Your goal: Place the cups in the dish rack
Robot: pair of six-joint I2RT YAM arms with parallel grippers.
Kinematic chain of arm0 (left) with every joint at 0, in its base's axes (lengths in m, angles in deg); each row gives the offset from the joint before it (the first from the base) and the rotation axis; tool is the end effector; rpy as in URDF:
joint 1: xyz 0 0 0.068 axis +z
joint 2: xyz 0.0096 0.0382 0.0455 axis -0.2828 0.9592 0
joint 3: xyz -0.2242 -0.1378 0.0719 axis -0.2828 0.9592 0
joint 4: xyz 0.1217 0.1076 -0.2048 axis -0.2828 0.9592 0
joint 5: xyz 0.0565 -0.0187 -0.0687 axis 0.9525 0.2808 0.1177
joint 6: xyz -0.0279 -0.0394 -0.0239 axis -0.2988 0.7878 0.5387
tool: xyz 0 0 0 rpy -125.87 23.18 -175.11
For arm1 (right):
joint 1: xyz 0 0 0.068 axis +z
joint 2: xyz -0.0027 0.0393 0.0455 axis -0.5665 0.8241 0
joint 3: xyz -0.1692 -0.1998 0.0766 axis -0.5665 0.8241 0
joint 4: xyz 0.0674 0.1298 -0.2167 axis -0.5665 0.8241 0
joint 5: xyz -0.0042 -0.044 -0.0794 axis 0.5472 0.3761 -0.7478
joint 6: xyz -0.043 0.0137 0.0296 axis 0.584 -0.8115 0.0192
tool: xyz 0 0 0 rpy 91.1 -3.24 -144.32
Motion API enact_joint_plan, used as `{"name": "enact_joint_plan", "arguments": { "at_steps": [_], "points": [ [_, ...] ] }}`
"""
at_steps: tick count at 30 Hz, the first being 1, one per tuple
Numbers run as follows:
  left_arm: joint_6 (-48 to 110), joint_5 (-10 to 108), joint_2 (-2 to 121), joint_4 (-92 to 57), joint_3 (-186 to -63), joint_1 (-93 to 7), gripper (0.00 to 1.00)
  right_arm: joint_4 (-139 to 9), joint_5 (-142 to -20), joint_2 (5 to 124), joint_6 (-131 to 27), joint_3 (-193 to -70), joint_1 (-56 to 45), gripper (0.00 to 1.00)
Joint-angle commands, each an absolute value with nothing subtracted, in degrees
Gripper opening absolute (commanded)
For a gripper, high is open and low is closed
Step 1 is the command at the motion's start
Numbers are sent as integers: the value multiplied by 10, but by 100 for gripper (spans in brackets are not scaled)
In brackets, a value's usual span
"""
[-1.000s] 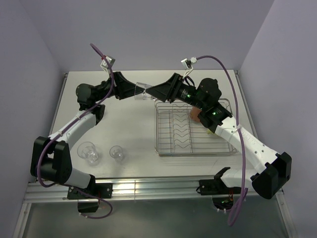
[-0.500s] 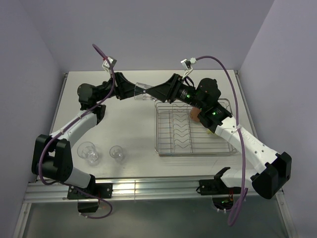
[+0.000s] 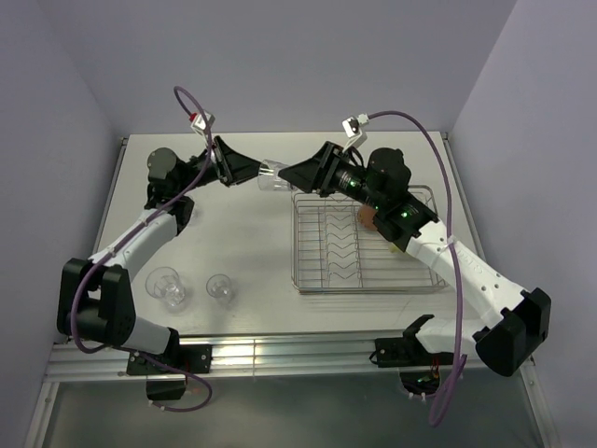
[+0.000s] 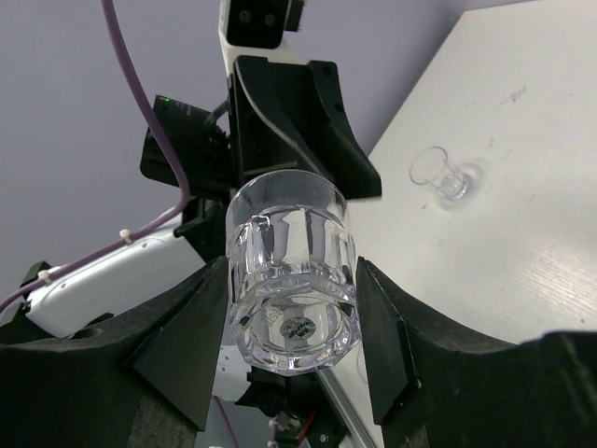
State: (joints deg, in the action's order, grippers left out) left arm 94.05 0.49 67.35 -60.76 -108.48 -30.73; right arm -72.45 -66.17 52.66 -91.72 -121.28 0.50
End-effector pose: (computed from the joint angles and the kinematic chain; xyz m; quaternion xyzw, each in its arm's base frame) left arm 0.3053 -0.1085 0.3481 0.0775 0.6373 -0.6973 0.3189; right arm 0.2244 0.1736 0.4070 -0.0703 0.6881 0.5642 0.4508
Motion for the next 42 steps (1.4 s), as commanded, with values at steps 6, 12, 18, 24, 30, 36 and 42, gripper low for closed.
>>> {"name": "enact_joint_plan", "arguments": {
  "at_steps": [6,12,18,24,30,36,42],
  "points": [
    [868,77,623,-502,-1081,-266,36,-662,-707,486,-882,-1232,-9,5],
    [698,242,607,-135,-1192,-242,38,-504,-794,505,-821,-1285,-39,5],
    [583,358,591,30,-1236,-240,38,-331,-947,603,-738,-1363,-43,2],
    [530,400,570,85,-1238,-240,39,-274,-985,686,-704,-1404,-38,1],
    [508,419,555,102,-1225,-240,39,-261,-996,754,-693,-1430,-25,1],
    [503,421,551,100,-1213,-240,38,-252,-1020,815,-688,-1461,5,1],
    [501,421,550,96,-1205,-240,38,-249,-1037,866,-689,-1490,16,1]
  ]
}}
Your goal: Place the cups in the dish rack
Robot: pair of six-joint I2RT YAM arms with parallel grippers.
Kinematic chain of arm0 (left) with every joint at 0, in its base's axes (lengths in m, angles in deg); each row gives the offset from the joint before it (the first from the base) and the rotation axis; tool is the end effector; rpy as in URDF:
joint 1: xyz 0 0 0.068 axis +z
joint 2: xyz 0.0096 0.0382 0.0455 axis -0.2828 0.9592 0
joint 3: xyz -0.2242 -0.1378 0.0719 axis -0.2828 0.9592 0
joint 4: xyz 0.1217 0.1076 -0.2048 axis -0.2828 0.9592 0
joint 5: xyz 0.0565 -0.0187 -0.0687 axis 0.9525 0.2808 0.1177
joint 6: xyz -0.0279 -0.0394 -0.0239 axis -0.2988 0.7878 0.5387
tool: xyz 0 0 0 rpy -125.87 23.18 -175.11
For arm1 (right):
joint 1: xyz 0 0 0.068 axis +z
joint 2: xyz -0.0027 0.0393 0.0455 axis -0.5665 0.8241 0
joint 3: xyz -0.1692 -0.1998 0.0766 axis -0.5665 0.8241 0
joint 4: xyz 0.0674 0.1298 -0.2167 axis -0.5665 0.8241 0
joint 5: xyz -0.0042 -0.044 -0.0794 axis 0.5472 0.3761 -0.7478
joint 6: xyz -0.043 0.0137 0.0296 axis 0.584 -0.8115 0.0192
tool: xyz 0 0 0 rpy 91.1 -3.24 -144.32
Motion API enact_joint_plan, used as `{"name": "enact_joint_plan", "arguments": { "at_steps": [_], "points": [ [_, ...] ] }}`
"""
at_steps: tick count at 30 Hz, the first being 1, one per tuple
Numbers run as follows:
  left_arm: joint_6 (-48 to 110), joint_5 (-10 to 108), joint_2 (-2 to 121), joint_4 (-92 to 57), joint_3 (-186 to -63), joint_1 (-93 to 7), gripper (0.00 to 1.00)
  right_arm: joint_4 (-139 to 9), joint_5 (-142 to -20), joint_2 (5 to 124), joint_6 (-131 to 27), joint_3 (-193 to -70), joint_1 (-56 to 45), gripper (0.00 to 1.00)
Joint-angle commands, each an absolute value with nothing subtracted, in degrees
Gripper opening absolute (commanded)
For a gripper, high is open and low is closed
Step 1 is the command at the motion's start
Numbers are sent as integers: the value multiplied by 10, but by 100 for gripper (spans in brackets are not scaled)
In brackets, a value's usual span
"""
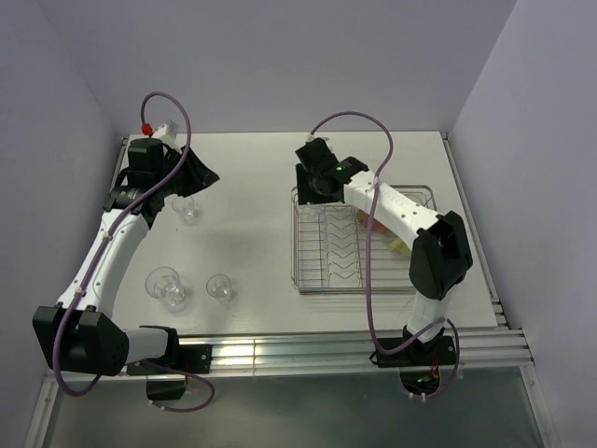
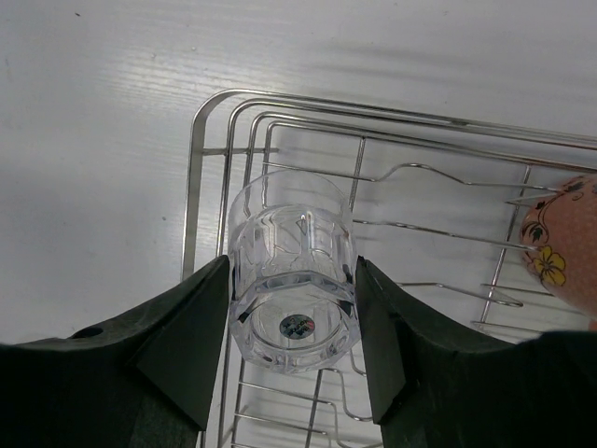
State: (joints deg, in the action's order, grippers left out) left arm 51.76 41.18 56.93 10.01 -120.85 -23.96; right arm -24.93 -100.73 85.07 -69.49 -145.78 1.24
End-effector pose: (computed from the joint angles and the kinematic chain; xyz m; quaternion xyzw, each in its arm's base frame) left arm 0.2809 -0.0470 0.3548 -0.1121 0.8502 -0.2817 0.4303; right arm 0.3231 0.2232 0.2917 -0.0595 0.9409 0.0704 0.3260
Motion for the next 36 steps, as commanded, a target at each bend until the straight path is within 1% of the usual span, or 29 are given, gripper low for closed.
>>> {"name": "enact_joint_plan", "arguments": {
  "at_steps": [1,8,20,22,28,31,32,34,35,36],
  "points": [
    [501,422,551,97,-1205,-240,38,-243,-1040,879,-691,-1499,17,1],
    [498,421,556,94,-1198,-240,38,-232,-1057,919,-691,-1518,19,1],
    [496,420,561,94,-1196,-240,38,-222,-1063,973,-693,-1545,19,6],
    [496,421,561,94,-1195,-240,38,-222,-1062,978,-693,-1546,19,7],
    [495,422,561,93,-1194,-240,38,-217,-1067,994,-696,-1553,19,15],
    [496,421,563,93,-1192,-240,38,-216,-1072,995,-700,-1554,20,24],
    [496,421,563,93,-1192,-240,38,-216,-1072,995,-700,-1553,20,30],
    [495,421,563,93,-1191,-240,38,-213,-1077,992,-701,-1553,20,40],
    [496,420,564,93,-1191,-240,38,-212,-1079,992,-700,-1553,19,49],
    [496,419,563,93,-1191,-240,38,-210,-1081,991,-702,-1554,19,54]
  ]
}}
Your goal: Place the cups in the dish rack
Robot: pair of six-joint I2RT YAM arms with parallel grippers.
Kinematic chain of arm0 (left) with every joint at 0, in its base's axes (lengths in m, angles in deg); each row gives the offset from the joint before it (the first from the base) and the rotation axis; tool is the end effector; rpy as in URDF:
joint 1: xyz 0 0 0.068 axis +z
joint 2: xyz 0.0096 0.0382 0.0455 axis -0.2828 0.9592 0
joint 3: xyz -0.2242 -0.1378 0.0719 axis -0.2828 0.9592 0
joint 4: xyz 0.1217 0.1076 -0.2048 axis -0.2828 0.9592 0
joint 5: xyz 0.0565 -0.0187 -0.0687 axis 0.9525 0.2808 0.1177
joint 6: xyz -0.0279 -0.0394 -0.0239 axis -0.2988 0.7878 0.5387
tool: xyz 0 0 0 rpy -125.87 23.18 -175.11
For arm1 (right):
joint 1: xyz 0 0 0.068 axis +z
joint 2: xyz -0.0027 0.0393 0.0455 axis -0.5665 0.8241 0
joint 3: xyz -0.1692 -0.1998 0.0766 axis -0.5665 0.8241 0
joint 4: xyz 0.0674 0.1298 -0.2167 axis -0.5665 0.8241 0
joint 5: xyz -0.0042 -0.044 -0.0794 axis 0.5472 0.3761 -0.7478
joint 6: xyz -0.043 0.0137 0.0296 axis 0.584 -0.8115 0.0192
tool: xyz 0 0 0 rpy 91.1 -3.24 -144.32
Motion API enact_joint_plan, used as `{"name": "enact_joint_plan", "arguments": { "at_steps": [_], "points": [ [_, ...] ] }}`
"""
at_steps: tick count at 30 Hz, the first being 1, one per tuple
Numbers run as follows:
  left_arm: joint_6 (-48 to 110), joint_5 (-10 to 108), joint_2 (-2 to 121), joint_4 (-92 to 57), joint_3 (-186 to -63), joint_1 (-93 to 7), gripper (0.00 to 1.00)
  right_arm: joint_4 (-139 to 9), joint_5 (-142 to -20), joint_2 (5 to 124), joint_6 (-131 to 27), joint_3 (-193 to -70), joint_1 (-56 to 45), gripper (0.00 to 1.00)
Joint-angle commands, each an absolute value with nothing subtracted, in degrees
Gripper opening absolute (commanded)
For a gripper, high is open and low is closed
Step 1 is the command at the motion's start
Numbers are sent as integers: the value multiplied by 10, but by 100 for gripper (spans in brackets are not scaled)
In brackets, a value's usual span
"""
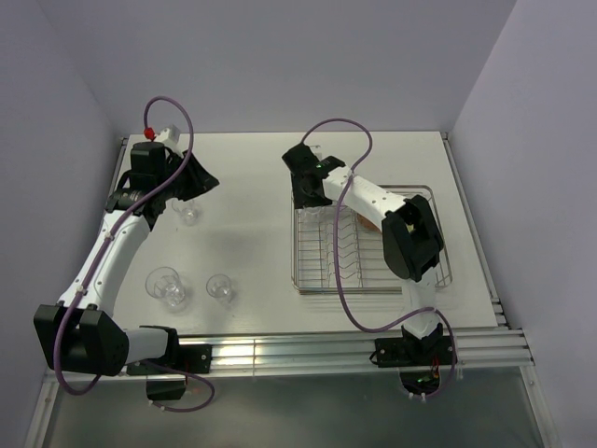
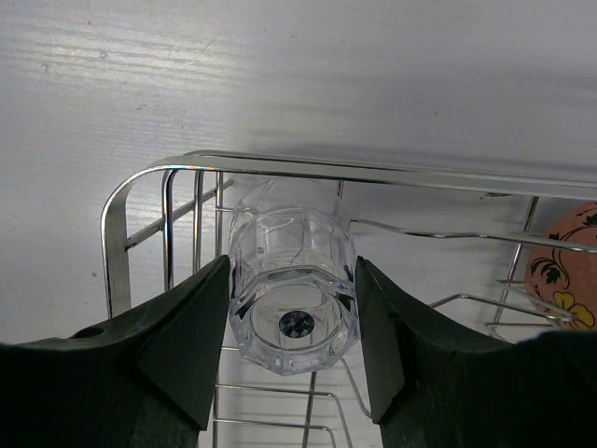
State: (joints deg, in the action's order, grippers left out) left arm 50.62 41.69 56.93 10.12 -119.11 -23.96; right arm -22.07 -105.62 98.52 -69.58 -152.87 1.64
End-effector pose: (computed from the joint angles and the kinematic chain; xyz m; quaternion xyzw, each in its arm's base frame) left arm 0.2804 -0.0466 0.3441 -0.1094 0.8588 -0.2704 0.4212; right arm 0.3577 0.2482 0.2352 -0.0619 0.9579 -0.0051 0.2802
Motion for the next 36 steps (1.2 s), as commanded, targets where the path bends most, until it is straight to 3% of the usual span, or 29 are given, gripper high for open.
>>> {"name": "enact_joint_plan", "arguments": {
  "at_steps": [1,5,8,16,26,36],
  "points": [
    [496,419,564,93,-1191,-240,38,-209,-1086,990,-703,-1554,19,58],
    [497,419,565,92,-1190,-240,38,-209,-1086,987,-704,-1551,20,77],
    [497,419,565,93,-1191,-240,38,-210,-1086,987,-704,-1551,20,82],
    [495,433,557,107,-1198,-240,38,-216,-1073,949,-705,-1549,23,83],
    [476,526,506,242,-1205,-248,38,-212,-1075,860,-703,-1540,37,83],
    [514,651,508,386,-1171,-398,36,-242,-1054,769,-696,-1486,48,83]
  ]
}}
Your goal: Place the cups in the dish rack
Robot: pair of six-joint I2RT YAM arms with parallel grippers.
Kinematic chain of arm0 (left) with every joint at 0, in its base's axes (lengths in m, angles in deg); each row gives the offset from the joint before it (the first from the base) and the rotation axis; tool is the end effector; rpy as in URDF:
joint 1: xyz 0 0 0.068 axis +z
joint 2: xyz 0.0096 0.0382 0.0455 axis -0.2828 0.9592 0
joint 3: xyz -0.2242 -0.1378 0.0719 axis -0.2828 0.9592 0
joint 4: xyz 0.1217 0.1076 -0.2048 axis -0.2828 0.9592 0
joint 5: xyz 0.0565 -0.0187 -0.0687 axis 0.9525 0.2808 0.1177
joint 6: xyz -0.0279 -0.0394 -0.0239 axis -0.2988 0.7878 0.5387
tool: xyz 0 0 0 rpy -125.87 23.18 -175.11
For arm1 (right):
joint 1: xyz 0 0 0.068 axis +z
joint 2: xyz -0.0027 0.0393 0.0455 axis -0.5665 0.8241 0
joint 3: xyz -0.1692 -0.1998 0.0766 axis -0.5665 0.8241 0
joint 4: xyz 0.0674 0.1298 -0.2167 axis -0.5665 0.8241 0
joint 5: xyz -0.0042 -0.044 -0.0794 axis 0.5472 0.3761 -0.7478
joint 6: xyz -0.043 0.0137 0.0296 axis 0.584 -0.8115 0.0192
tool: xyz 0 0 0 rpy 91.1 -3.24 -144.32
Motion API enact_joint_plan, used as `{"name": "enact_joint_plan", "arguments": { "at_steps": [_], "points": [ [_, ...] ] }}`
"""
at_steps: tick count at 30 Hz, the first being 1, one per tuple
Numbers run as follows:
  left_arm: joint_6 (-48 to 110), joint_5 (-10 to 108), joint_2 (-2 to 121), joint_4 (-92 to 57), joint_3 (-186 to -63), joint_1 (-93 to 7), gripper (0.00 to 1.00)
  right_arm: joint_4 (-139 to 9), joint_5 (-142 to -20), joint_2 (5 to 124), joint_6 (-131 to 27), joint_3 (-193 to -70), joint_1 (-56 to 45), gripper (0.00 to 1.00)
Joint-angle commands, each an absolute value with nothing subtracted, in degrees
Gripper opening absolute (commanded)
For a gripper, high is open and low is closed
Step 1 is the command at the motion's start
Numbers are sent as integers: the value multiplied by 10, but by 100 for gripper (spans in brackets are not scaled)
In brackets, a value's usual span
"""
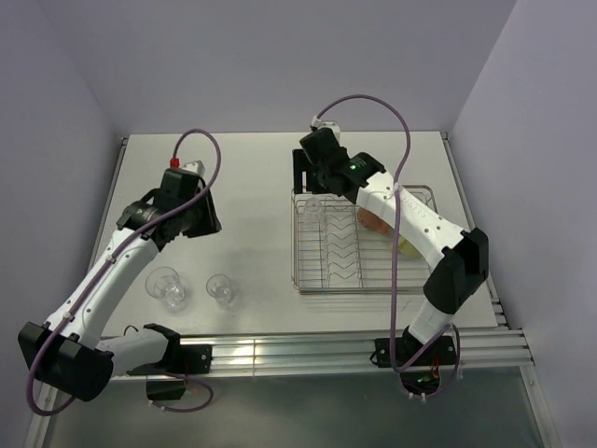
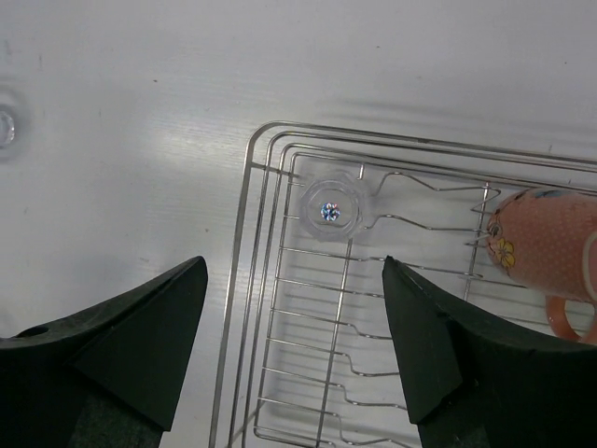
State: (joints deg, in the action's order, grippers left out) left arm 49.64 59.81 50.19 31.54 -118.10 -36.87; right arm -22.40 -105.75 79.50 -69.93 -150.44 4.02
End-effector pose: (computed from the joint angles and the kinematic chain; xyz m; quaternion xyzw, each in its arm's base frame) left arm 0.2185 -0.0797 0.3341 -0.0845 0.9259 -0.1365 0.3419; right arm 0.2981 0.2237 0.3507 -0.0520 0.9138 0.0792 0.3950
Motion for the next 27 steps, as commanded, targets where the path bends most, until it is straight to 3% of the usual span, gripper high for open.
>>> {"name": "enact_joint_plan", "arguments": {
  "at_steps": [1,11,20,27],
  "points": [
    [527,653,507,397,-1169,-408,35,-244,-1053,765,-695,-1483,48,83],
    [588,676,441,481,-1090,-476,36,-268,-1032,727,-686,-1442,55,84],
    [652,689,404,457,-994,-487,38,-275,-1023,738,-682,-1439,65,84],
    [653,691,435,456,-1013,-487,39,-289,-1012,742,-676,-1429,65,84]
  ]
}}
